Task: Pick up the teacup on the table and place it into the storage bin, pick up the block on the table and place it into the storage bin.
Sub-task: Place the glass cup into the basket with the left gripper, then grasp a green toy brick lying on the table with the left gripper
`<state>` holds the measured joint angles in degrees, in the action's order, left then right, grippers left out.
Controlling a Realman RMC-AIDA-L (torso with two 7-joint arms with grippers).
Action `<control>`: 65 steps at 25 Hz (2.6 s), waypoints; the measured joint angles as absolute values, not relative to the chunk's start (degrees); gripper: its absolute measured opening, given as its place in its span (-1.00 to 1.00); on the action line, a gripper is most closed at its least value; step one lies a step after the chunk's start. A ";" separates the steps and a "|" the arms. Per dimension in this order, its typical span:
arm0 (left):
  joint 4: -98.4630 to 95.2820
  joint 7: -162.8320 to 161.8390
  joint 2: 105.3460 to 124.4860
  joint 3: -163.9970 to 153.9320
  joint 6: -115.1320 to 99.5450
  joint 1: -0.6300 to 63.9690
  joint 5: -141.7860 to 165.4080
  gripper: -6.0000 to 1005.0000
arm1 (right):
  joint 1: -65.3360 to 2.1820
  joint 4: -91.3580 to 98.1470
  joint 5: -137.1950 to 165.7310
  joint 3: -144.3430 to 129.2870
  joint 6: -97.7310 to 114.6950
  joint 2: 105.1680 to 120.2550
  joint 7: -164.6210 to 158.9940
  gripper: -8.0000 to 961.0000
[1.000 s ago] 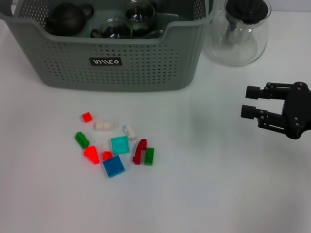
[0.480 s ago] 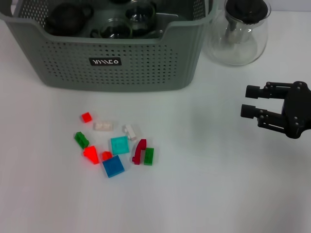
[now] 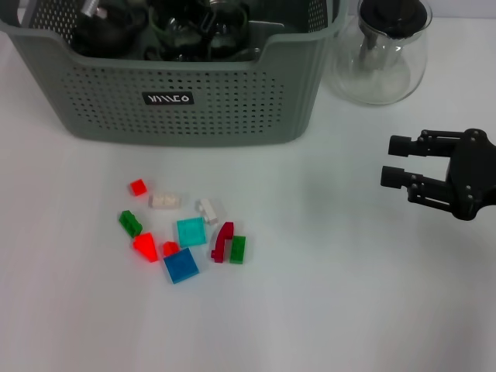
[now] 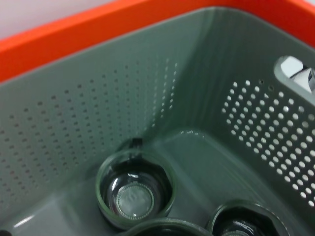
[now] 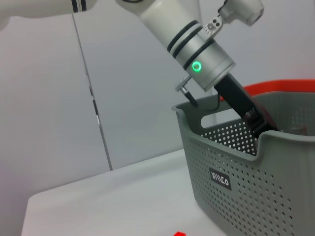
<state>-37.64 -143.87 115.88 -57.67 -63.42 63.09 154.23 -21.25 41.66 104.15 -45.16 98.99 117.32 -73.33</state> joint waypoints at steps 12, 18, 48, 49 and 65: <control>-34.54 -145.08 116.45 -58.07 -60.61 63.44 154.58 -0.79 | -21.04 41.66 104.15 -45.12 99.12 117.42 -73.17 0.06; -35.69 -145.30 116.63 -57.89 -60.88 63.13 154.45 -0.62 | -20.68 41.66 104.15 -45.16 99.30 117.42 -73.13 0.06; -64.80 -83.70 124.18 -27.89 -108.67 21.06 124.51 -0.08 | -21.25 41.55 104.15 -44.63 99.41 117.73 -73.52 0.06; -64.07 -81.11 124.37 -27.81 -107.67 20.36 125.93 -0.08 | -21.25 41.44 104.15 -44.68 99.40 117.78 -73.52 0.06; -40.86 -54.43 124.30 -17.10 -88.74 18.26 132.22 -0.07 | -21.28 40.05 104.15 -44.74 99.15 117.65 -73.64 0.06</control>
